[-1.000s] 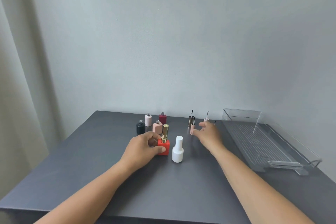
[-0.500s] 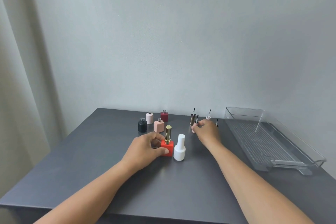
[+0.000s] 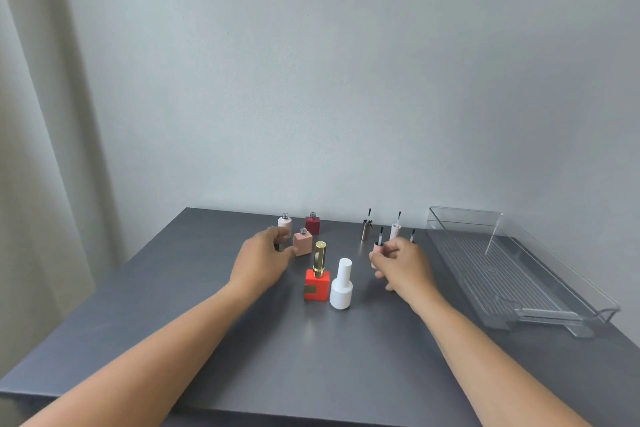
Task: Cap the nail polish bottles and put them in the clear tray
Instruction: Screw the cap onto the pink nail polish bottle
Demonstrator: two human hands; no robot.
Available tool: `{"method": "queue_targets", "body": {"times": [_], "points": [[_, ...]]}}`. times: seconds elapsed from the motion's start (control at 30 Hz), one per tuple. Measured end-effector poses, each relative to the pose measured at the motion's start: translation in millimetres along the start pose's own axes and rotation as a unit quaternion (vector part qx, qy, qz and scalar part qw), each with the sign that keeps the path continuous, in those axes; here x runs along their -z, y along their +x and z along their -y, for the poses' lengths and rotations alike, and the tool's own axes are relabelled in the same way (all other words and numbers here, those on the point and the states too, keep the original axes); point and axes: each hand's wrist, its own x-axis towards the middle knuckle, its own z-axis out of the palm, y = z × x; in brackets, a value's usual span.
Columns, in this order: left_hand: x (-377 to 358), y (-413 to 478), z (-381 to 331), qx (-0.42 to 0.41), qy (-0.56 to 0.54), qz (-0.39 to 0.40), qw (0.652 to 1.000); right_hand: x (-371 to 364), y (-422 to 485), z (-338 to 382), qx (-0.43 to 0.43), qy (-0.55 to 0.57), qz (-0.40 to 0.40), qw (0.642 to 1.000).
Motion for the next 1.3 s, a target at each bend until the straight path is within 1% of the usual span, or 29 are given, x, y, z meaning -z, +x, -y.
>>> {"method": "queue_targets", "body": {"times": [0.17,0.33,0.47,0.57,0.77,0.83,0.93,1.0,1.07,1.17,1.3], "points": [[-11.8,12.9,-5.8,-0.007,0.076,0.001,0.997,2.2,-14.8,-2.8,0.004,0.01,0.01,1.0],[-20.3,18.8,-7.9,0.006,0.1,-0.02,0.995,-0.2,-16.6,-6.7,0.001,0.008,0.01,1.0],[-22.6,20.7,-10.6,0.02,0.088,-0.02,0.996,-2.4,-16.5,-7.0,-0.002,0.011,0.006,1.0],[-22.3,21.1,-12.1,0.024,0.061,-0.009,0.998,-2.3,-17.7,-5.8,-0.003,0.017,0.004,1.0],[-18.2,10.6,-15.5,0.003,0.001,-0.007,1.0,1.2,-22.4,1.9,0.006,0.045,0.013,0.999],[-11.4,4.4,-22.4,0.007,-0.05,-0.018,0.999,4.5,-24.4,7.7,0.014,0.064,0.011,0.998],[7.2,-6.1,-36.9,0.014,-0.177,-0.03,0.984,11.9,-27.3,17.6,0.022,0.122,-0.007,0.992],[21.3,-14.8,-44.6,0.014,-0.254,-0.023,0.967,16.1,-29.9,24.1,0.027,0.171,-0.01,0.985],[34.1,-25.5,-50.1,0.007,-0.298,0.0,0.954,19.5,-35.5,32.5,0.029,0.221,-0.009,0.975],[46.1,-40.3,-53.6,-0.002,-0.308,0.02,0.951,26.0,-45.9,43.7,0.043,0.283,-0.018,0.958],[51.8,-53.0,-52.4,-0.028,-0.275,0.021,0.961,32.1,-59.7,55.2,0.096,0.302,0.002,0.949]]}}
